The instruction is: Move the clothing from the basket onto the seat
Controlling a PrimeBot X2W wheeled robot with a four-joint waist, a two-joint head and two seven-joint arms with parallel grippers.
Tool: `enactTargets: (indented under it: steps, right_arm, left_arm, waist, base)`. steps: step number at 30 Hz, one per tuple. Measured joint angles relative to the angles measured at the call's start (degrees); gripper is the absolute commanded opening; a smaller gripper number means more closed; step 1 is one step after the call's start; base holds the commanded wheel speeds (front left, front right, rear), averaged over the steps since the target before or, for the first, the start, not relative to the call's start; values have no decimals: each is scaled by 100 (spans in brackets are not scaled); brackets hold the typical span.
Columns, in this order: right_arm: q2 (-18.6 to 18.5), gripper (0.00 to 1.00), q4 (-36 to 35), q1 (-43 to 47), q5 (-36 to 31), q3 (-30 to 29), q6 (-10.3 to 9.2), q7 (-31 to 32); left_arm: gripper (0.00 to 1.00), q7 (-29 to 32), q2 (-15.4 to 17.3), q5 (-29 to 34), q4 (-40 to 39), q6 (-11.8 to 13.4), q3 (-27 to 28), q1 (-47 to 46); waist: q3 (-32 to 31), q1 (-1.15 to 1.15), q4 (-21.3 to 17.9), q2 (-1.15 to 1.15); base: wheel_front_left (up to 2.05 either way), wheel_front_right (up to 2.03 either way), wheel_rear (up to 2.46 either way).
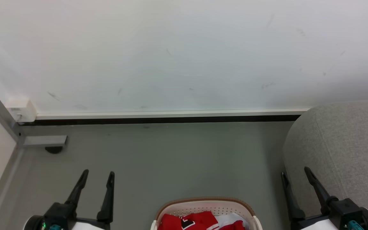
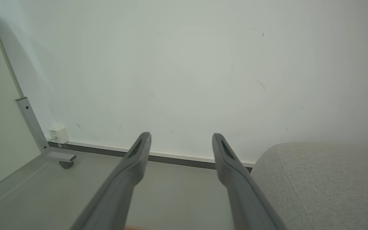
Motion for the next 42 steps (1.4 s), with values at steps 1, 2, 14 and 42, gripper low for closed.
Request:
enactTargets:
  steps: [1,2,14,42]
  right_arm:
    - [0,100,0,-1,10,1,0,0]
    - [1,100,2,-1,16,0,0,0]
    - [2,100,-46,-58,5,-43,0,-3]
    - [1,100,-891,-948,278,-307,0,-3]
  left_arm:
    - [100,0,0,0,2,-3,5,-1]
    - [100,0,-2,-4,4,-3,8,-2]
    - [100,-1,-108,-312,-3,-27,-33,-197]
    - [100,427,411,-364,2407,-209,-1622,-2006]
  waist:
    - [4,0,-8,0]
    - [8,0,-16,0]
    - [199,0,-257,0]
    - [2139,1,-1209,0]
  base:
    - [0,0,0]
    - [0,0,0]
    - [0,0,0]
    - [0,0,0]
